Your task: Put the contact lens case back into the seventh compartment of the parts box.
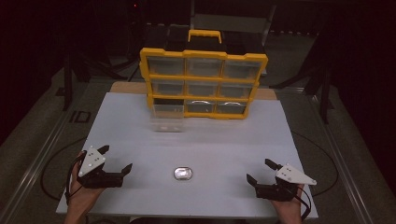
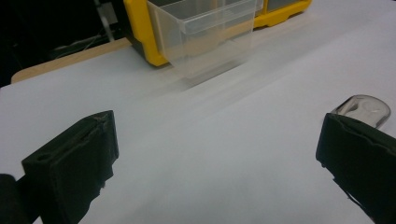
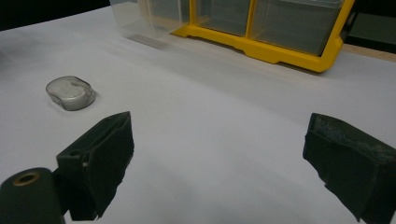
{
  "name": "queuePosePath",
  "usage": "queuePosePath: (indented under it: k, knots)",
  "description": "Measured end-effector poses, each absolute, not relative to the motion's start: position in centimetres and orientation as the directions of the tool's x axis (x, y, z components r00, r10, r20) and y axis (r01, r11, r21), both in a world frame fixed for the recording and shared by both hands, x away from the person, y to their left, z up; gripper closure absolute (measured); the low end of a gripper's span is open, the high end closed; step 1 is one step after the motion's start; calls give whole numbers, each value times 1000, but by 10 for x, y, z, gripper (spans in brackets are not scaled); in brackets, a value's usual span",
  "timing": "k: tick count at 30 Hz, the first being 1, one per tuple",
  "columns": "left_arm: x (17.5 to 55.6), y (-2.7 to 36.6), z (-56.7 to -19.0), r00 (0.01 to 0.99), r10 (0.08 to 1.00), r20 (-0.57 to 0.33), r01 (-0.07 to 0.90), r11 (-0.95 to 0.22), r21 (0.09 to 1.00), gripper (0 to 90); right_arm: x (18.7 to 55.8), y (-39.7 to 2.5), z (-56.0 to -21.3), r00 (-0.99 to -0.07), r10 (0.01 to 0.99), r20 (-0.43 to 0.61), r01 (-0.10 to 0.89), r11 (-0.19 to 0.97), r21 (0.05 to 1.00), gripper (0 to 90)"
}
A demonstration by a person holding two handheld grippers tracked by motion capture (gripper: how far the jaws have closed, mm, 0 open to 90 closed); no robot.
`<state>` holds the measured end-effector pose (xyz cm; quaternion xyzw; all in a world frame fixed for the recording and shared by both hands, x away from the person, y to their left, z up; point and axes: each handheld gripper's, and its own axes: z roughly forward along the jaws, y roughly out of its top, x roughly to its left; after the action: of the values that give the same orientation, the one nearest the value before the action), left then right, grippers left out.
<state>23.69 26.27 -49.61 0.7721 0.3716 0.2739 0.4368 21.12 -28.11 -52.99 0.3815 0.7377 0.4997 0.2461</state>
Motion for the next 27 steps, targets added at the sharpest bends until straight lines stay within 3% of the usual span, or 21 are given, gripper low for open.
queuePosePath:
  k: [27]
  knots:
    - [258, 230, -493, 640, 757, 137, 326, -428, 843, 1, 211, -281, -530, -584, 811, 10, 321, 220, 921, 84]
